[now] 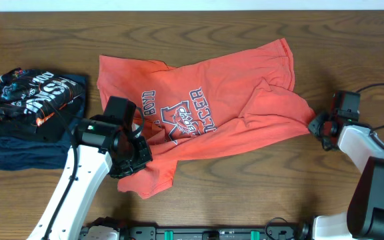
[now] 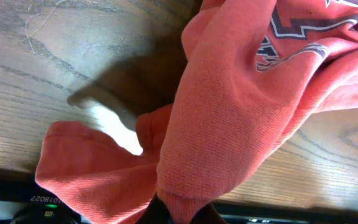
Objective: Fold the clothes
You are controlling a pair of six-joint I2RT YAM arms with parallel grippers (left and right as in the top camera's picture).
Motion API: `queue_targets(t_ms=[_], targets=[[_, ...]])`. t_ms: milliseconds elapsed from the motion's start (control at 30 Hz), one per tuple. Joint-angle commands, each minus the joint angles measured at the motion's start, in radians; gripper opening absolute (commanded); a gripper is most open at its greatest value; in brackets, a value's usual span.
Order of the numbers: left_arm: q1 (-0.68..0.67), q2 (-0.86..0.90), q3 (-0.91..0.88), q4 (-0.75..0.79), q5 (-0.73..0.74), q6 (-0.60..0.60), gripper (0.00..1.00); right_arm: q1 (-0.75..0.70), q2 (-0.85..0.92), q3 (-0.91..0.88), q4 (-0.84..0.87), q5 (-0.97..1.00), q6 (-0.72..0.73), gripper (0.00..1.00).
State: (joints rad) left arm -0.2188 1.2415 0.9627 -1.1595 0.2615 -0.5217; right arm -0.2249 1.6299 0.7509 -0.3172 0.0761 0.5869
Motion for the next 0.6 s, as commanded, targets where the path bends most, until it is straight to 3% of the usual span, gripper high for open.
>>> queue_targets(t_ms=[0, 133, 367, 567], targets=[[0.004, -0.007, 0.008, -0.007, -0.013, -0.008, 0.06, -0.012, -0.022, 0.01, -0.008, -0.025, 0.015, 0.01], [0.004, -0.007, 0.008, -0.007, -0.013, -0.007, 0.06, -0.014, -0.135, 0.066, -0.041, -0.051, -0.046, 0.01], [0.004, -0.007, 0.008, -0.006, -0.013, -0.007, 0.06, -0.073, -0.335, 0.249, -0.247, 0.108, -0.081, 0.01], [0.004, -0.007, 0.008, -0.007, -0.013, -0.007, 0.06, -0.121, -0.348, 0.244, -0.442, 0.27, -0.094, 0.01]])
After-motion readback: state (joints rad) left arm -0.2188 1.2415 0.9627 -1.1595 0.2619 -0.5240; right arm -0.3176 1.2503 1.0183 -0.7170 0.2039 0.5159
